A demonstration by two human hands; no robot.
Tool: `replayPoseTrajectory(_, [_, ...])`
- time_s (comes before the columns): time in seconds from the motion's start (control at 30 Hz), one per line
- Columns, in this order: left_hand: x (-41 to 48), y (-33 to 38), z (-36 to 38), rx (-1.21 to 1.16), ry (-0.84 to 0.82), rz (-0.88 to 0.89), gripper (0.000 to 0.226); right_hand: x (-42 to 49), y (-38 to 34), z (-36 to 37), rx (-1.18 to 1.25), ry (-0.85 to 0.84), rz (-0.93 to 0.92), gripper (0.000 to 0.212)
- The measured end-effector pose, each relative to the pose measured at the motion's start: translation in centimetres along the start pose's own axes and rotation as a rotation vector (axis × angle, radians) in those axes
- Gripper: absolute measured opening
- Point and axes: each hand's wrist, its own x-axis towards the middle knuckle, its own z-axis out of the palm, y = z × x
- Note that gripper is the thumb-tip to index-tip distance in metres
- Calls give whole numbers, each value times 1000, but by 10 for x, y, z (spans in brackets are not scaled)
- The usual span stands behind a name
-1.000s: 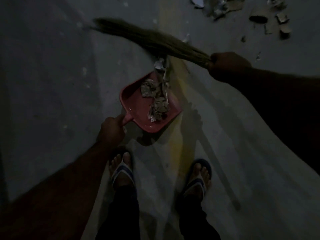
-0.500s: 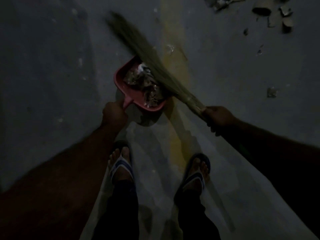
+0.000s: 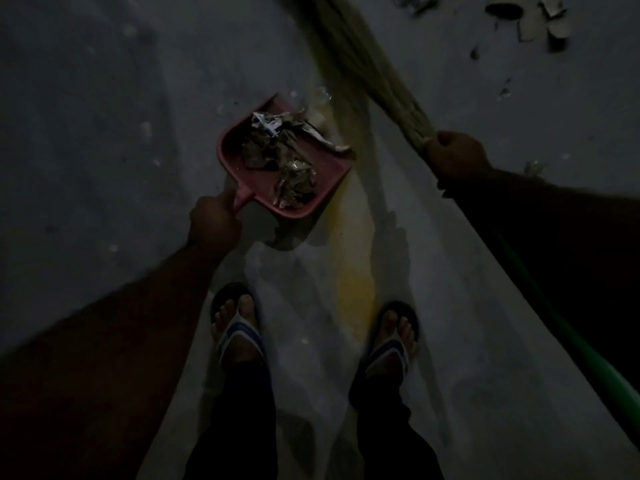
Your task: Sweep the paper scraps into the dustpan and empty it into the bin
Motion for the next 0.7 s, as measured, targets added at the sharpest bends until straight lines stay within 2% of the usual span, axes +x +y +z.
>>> replayPoseTrajectory(0.07, [-2, 2, -2, -10, 0, 16, 58, 4, 4, -3, -33, -45, 82, 36])
replayPoseTrajectory(0.13, [-1, 4, -4, -14, -18, -9, 45, -1, 14, 0, -61, -107, 123, 39])
replayPoseTrajectory(0.27, [5, 14, -7, -42, -21, -5, 39, -27, 44, 16, -140, -240, 46, 45])
replayPoseTrajectory(0.37, [6, 26, -10, -91, -17, -6, 41, -45, 64, 26, -135, -272, 3, 47])
replayPoseTrajectory(0.47, [4, 38, -12, -117, 15, 62, 47, -53, 79, 28, -41, -238, -50, 42])
replayPoseTrajectory(0.6, [10, 62, -15, -104, 61, 141, 38, -67, 102, 17, 64, -113, -108, 33])
replayPoseTrajectory(0.7, [18, 84, -19, -74, 70, 182, 40, -76, 130, 4, 138, -16, -101, 29])
